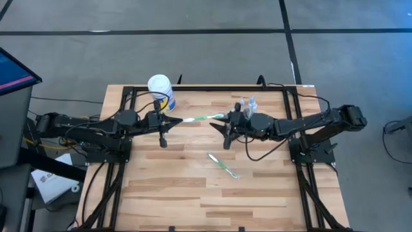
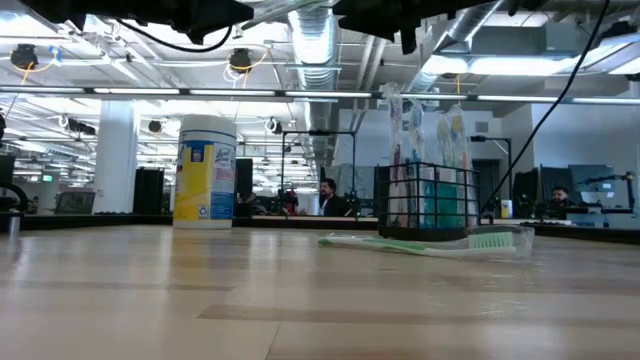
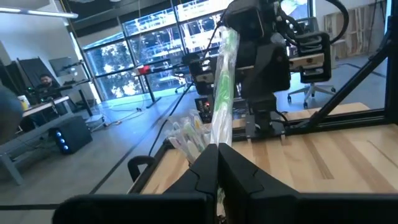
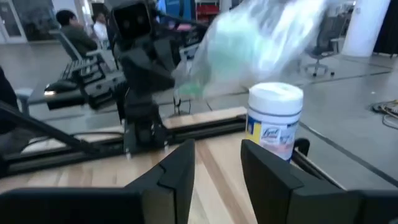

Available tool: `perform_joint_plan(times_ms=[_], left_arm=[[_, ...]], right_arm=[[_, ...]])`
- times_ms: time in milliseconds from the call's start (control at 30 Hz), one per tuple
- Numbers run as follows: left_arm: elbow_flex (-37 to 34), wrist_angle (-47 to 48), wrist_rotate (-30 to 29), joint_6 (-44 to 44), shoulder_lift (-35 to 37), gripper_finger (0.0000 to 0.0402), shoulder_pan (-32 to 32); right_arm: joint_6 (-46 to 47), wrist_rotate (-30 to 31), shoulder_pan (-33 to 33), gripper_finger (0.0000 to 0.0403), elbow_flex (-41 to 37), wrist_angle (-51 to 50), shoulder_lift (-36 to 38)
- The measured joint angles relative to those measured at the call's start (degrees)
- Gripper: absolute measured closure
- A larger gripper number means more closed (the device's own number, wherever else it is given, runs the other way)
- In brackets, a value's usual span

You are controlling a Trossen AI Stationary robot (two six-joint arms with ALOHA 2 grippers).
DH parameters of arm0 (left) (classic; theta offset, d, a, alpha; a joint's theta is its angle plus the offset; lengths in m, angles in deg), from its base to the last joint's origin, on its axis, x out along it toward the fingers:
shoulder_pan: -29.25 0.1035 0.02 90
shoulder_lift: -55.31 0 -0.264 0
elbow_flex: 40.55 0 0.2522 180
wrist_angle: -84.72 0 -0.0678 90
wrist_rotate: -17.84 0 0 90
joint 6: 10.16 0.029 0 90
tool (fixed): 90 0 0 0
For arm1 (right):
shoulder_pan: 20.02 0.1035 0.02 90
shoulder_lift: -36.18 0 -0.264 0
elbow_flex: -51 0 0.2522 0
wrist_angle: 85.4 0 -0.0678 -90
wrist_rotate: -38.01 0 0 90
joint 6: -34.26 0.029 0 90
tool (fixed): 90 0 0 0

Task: Pick & Place toothbrushing station
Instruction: Put the green toothbrush into the mesh organizer

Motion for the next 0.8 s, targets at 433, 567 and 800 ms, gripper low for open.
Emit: perform_joint_plan(times_ms=[433,567,800], left_arm=[[0.0,-0.6,-0.7,0.9,0.2,0.0401,0.0],[0.0,-0.6,-0.7,0.9,0.2,0.0401,0.0],[0.0,-0.6,-0.9,0.9,0.1,0.0401,0.0]], right_arm=[[-2.6,-0.4,0.5,0.0281,0.0,6.4,0.0],[-3.1,-0.4,0.5,0.0281,0.0,8.7,0.0],[-3.0,-0.4,-0.1,0.0281,0.0,10.4,0.0]])
